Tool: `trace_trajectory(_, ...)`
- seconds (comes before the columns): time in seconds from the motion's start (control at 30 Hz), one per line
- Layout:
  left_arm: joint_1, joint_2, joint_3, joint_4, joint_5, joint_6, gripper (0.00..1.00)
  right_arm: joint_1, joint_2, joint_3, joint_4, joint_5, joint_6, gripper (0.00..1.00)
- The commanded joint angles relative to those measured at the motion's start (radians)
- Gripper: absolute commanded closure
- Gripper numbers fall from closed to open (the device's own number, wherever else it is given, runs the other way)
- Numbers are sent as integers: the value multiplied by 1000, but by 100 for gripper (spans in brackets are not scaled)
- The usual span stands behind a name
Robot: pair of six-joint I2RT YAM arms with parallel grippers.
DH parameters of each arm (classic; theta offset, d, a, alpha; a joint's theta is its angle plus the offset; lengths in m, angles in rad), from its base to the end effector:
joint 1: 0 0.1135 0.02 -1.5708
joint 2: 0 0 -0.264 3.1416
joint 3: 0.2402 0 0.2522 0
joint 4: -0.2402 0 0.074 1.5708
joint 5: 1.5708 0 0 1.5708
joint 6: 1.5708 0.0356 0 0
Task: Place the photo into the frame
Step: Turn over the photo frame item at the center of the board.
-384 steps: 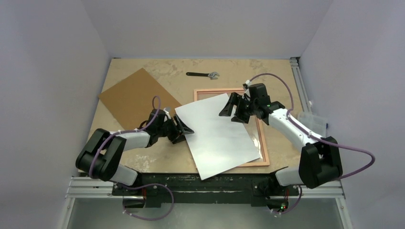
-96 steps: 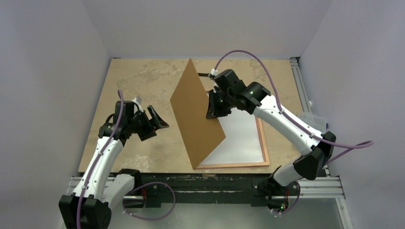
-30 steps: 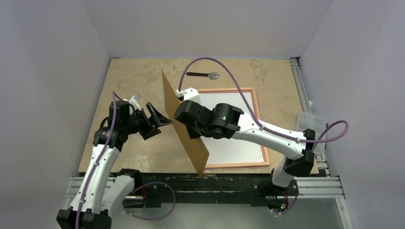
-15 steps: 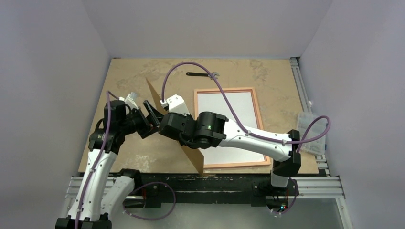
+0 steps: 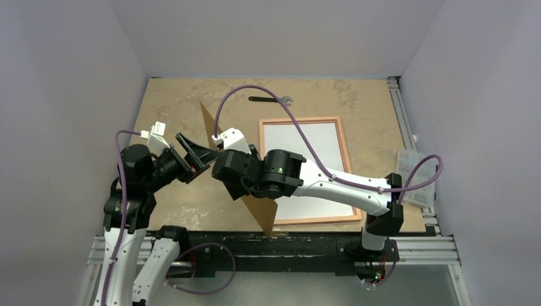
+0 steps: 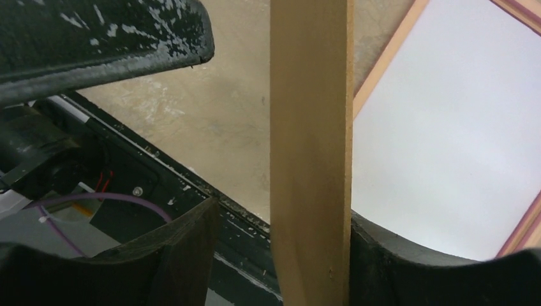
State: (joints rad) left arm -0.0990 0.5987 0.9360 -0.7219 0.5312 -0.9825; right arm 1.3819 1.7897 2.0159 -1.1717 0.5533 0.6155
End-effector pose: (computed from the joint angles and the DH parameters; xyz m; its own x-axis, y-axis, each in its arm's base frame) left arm 0.1079 -0.0288 0.3607 -0.6668 -0.6545 -0.3563 -0.0040 0.4812 -0.8766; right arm 0.0867 0.3537 0.4001 -0.5734 -0.3835 -0.7239 -0.5472 0.8369 -0.0099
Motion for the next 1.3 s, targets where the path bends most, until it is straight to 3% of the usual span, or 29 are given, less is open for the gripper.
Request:
trace_trajectory(0.0, -2, -25, 49, 37, -16, -57, 9, 2, -65, -27, 91, -90, -13, 38)
trace_trajectory(0.43, -2, -6, 93, -69, -61, -19, 10, 1, -166, -133, 324, -370, -16, 33)
trace_trajectory(0.67, -2, 66, 122, -180, -67, 63, 18, -31, -233, -230, 432, -440, 27, 30)
trace_trajectory(0.8, -2, 84, 110, -207, -70, 87, 31, -126, -309, -359, 528, -562, 82, 29)
trace_trajectory(0.93, -2, 83, 121, -253, -118, 110, 60, -254, -393, -530, 652, -721, 155, 30)
trace_trajectory(1.0, -2, 80, 118, -267, -139, 116, 77, -300, -425, -594, 686, -760, 179, 30)
trace_trajectory(1.07, -2, 81, 121, -276, -152, 118, 88, -329, -446, -626, 687, -769, 179, 30)
trace_trajectory(1.27, -2, 65, 155, -306, -182, 125, 100, -383, -484, -670, 665, -770, 163, 30)
